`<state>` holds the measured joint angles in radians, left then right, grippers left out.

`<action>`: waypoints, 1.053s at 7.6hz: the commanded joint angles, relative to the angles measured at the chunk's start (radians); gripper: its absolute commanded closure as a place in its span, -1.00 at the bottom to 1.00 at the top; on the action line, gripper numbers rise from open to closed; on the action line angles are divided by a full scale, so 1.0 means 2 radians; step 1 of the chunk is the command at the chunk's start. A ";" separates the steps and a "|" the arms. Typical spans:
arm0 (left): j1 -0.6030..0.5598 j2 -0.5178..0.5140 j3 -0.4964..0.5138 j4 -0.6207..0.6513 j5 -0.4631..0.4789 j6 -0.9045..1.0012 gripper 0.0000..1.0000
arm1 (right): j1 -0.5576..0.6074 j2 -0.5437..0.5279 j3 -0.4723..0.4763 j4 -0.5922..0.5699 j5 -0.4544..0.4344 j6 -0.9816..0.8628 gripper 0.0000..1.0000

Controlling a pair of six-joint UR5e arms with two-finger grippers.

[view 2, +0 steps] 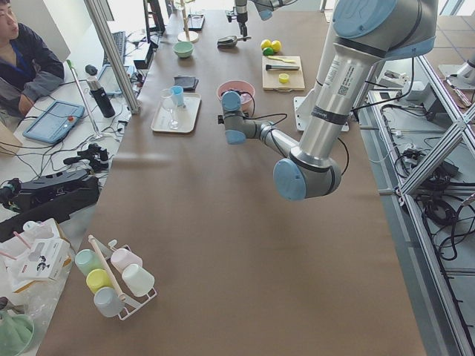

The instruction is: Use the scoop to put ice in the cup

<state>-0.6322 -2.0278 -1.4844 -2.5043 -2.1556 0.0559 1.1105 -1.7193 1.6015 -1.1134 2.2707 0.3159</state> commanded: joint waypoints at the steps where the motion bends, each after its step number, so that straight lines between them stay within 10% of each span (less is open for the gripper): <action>1: 0.001 -0.037 0.071 -0.050 0.002 0.034 -0.97 | -0.005 0.003 -0.011 -0.004 0.002 0.004 -0.76; 4: 0.006 -0.064 0.094 -0.063 0.002 0.034 -0.97 | -0.006 0.008 -0.005 -0.033 0.015 0.006 1.00; 8: 0.050 -0.074 0.096 -0.070 0.063 -0.016 -0.97 | -0.005 0.003 0.043 -0.067 0.013 0.001 1.00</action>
<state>-0.5656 -2.1658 -1.2939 -2.6370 -2.0805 0.0605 1.0998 -1.7060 1.6110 -1.1844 2.3006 0.3253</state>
